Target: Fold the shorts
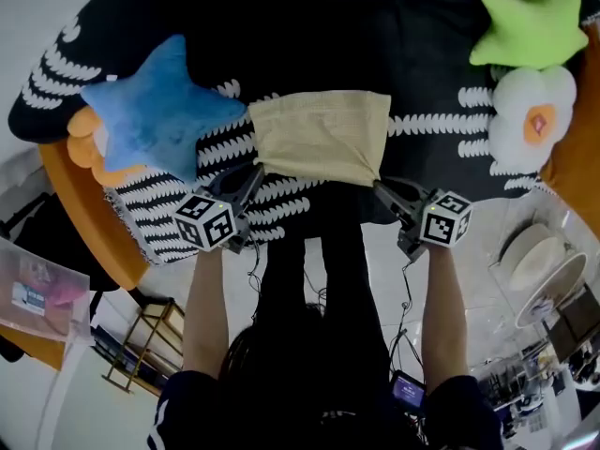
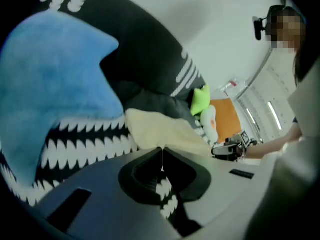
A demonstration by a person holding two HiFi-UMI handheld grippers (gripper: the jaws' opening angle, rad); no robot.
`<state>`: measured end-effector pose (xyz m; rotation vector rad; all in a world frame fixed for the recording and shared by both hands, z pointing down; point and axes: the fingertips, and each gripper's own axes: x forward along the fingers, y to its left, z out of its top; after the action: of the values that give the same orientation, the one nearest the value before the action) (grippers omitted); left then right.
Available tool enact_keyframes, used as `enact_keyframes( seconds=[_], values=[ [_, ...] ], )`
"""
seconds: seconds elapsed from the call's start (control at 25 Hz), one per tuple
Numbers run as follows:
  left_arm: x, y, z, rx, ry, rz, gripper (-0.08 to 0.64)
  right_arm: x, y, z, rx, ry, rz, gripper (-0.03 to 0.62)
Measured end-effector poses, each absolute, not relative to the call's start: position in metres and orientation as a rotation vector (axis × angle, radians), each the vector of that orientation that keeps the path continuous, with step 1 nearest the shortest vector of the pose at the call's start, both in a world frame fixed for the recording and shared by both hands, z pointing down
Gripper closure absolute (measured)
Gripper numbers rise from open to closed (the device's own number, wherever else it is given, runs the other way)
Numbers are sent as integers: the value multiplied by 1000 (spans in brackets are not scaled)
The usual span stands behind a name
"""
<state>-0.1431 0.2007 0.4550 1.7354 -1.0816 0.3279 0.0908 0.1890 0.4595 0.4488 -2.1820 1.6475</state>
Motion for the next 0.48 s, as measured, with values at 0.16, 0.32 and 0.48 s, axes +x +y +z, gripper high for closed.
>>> enact_keyframes(
  seconds=[0.16, 0.32, 0.48],
  values=[
    [-130, 276, 495, 1662, -968, 523, 549, 107, 263, 505, 529, -1970, 1637, 565],
    [-131, 308, 517, 1615, -972, 754, 543, 114, 288, 519, 620, -1906, 1586, 530],
    [-131, 324, 526, 1538, -958, 837, 333, 116, 303, 530, 550, -1832, 1431, 194]
  ],
)
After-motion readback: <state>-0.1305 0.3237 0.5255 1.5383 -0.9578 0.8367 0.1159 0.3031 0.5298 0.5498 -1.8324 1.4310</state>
